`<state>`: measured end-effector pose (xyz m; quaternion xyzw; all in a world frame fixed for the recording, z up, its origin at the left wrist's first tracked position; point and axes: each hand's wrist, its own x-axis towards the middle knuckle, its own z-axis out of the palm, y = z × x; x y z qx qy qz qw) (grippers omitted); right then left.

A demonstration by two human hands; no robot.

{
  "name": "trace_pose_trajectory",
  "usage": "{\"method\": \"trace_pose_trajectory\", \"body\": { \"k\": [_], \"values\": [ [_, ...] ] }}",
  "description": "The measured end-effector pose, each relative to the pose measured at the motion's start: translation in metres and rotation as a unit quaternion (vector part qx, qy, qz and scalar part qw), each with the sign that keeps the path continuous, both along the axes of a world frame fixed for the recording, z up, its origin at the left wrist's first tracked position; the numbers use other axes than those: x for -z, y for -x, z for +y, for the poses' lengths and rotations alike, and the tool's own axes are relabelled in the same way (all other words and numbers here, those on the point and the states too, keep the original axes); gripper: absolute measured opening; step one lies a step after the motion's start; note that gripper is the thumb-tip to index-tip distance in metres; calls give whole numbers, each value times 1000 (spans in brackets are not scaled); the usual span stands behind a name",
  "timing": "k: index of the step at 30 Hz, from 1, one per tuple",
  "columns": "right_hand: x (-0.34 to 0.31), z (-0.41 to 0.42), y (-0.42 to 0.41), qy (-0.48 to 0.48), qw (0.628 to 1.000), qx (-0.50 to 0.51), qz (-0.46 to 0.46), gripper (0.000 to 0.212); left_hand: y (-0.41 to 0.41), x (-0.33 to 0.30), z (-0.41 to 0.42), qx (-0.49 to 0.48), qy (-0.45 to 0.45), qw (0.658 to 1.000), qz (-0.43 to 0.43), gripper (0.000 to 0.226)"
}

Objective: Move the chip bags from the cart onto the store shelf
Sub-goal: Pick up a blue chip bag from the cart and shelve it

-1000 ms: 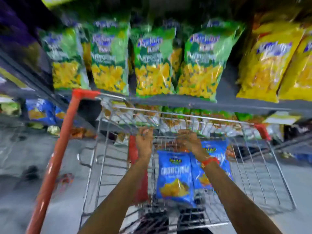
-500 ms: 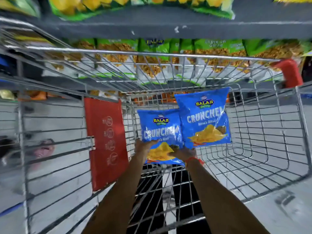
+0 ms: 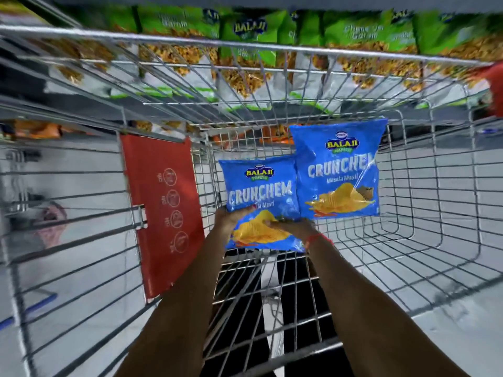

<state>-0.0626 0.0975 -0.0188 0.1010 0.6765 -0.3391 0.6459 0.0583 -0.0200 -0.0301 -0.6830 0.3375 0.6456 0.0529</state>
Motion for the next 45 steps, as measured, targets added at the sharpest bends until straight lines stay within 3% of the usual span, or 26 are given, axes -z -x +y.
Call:
{"method": "trace_pose_trajectory", "body": {
  "k": [2, 3, 10, 13, 17, 23, 30, 38, 45],
  "values": [
    [-12, 0, 5, -26, 996, -85, -14, 87, 3, -15, -1, -20, 8, 1000, 2, 48],
    [-15, 3, 8, -25, 993, -110, -18, 72, 3, -23, -1, -26, 20, 999, -2, 49],
    [-68, 7, 21, 62, 990, -122, -20, 54, 6, -84, 3, -74, 58, 994, 59, 50],
    [-100, 2, 28, 133, 986, -91, 39, 41, 10, -121, 3, -79, 103, 985, 110, 38],
    [-152, -6, 36, 203, 970, -60, 119, 57, 8, -173, -1, -71, 168, 969, 168, 26],
    [-249, -24, 46, 313, 925, -35, 213, 64, 13, -271, -22, -42, 294, 928, 223, 55],
    [-373, -46, 64, 425, 832, 2, 357, 57, 42, -396, -47, -13, 442, 830, 341, 30],
    [-500, -65, 105, 527, 724, 44, 443, 68, 80, -526, -64, -21, 560, 688, 460, 58],
    [-591, -76, 138, 548, 645, 90, 525, 71, 125, -616, -88, 16, 592, 619, 515, 55]
  ]
}}
